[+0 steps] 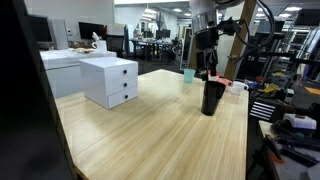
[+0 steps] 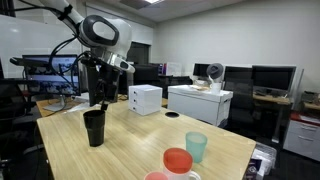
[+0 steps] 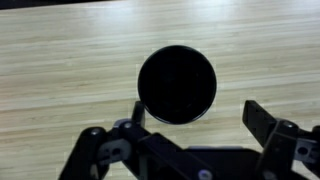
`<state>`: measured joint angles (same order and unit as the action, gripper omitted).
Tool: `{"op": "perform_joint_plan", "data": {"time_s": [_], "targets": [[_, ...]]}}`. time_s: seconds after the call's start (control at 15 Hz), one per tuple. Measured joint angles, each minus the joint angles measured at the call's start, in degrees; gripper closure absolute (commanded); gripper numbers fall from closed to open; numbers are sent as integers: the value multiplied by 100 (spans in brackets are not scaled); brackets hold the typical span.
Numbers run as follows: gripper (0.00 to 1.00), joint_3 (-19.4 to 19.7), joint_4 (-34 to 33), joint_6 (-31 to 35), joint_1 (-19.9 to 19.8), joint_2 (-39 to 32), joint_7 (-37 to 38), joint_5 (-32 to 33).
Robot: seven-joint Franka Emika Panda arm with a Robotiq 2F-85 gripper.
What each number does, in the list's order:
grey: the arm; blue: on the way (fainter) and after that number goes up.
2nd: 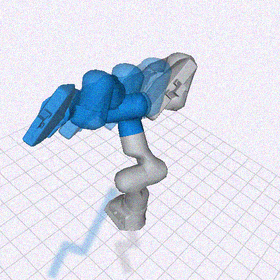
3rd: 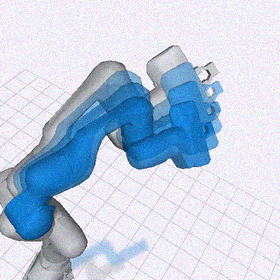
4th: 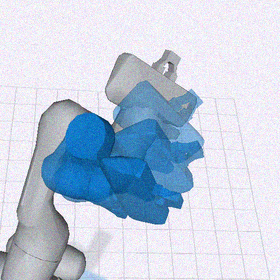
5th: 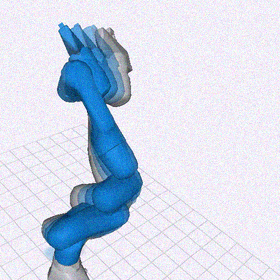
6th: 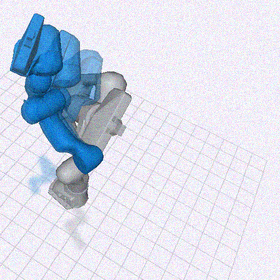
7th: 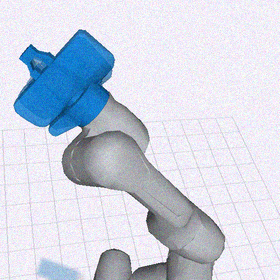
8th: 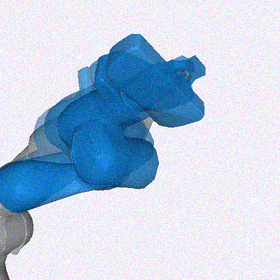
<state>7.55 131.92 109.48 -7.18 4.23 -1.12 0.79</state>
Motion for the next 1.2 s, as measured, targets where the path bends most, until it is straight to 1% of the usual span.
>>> {"op": "perform_joint_plan", "data": {"time_s": [0.53,0.93,1.07,1.13,1.2], "targets": [[0,-76,271,0,14,260,-369,0],[0,-95,401,0,129,333,-495,0],[12,-105,420,0,163,337,-523,0],[21,-113,431,0,181,337,-529,0],[37,-116,447,2,209,337,-531,0]]}}
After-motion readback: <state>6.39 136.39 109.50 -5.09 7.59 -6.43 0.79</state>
